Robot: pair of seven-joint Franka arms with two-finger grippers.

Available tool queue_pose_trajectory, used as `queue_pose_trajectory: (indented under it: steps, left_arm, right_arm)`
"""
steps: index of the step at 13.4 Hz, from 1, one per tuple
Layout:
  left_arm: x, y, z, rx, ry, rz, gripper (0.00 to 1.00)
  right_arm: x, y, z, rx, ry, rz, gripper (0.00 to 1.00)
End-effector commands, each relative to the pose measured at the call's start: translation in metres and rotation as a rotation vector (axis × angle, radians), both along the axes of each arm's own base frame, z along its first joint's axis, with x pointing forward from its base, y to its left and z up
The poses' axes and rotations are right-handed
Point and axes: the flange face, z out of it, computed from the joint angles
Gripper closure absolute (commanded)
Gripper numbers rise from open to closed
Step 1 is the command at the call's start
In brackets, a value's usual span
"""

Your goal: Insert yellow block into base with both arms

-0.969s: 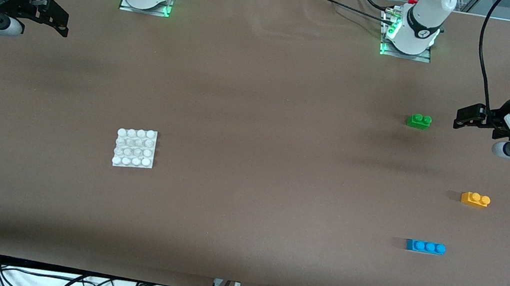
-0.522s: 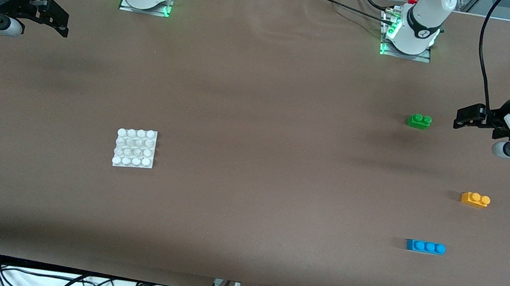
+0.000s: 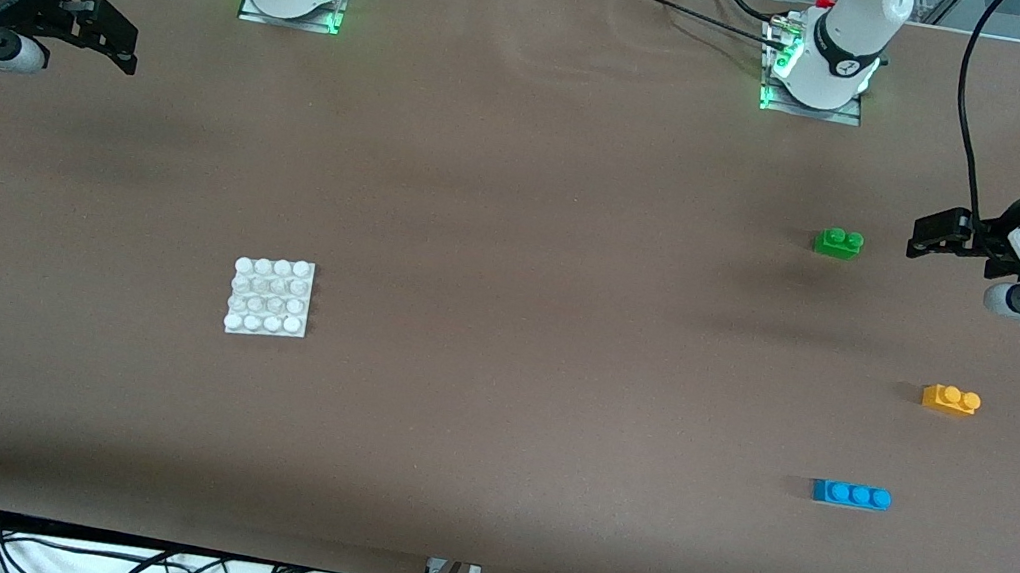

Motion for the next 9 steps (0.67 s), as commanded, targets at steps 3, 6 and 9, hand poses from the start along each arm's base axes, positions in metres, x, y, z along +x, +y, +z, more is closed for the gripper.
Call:
queue_pose_trajectory:
  steps: [3, 6, 9]
  left_arm:
    - [-0.005, -0.001, 0.003, -0.019, -0.013, 0.011, 0.01]
    - [-0.005, -0.001, 0.003, -0.017, -0.013, 0.011, 0.01]
    - [-0.005, -0.001, 0.003, -0.017, -0.013, 0.011, 0.01]
  right_arm:
    - [-0.002, -0.001, 0.002, -0.008, 0.001, 0.009, 0.01]
    - [-0.001, 0.000, 0.001, -0.007, 0.001, 0.009, 0.01]
    - [0.013, 0.003, -0.040, 0.003, -0.024, 0.008, 0.01]
